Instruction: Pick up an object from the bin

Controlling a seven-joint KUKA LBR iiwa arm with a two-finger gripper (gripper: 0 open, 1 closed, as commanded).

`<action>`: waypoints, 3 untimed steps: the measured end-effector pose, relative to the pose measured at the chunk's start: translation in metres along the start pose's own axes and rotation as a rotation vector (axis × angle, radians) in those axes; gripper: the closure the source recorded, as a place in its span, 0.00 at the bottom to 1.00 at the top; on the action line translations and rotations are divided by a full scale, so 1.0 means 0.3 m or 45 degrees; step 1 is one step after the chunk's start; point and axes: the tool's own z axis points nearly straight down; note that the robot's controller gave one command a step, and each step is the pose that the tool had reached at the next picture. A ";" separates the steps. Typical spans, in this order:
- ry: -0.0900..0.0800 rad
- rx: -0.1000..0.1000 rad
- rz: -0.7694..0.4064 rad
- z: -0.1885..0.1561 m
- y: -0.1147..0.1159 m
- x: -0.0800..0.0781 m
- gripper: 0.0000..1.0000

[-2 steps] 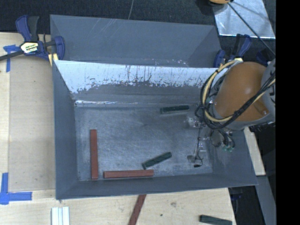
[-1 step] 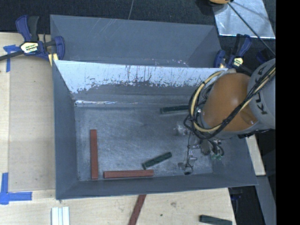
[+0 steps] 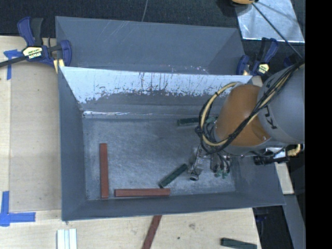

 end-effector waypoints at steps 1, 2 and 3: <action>0.001 0.001 -0.001 0.001 0.000 0.001 0.00; 0.001 0.001 0.000 0.001 0.000 0.001 0.00; 0.002 0.000 -0.240 -0.042 0.179 0.145 1.00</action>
Offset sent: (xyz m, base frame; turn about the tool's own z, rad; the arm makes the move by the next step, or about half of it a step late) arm 0.0000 0.0000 0.0000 0.0000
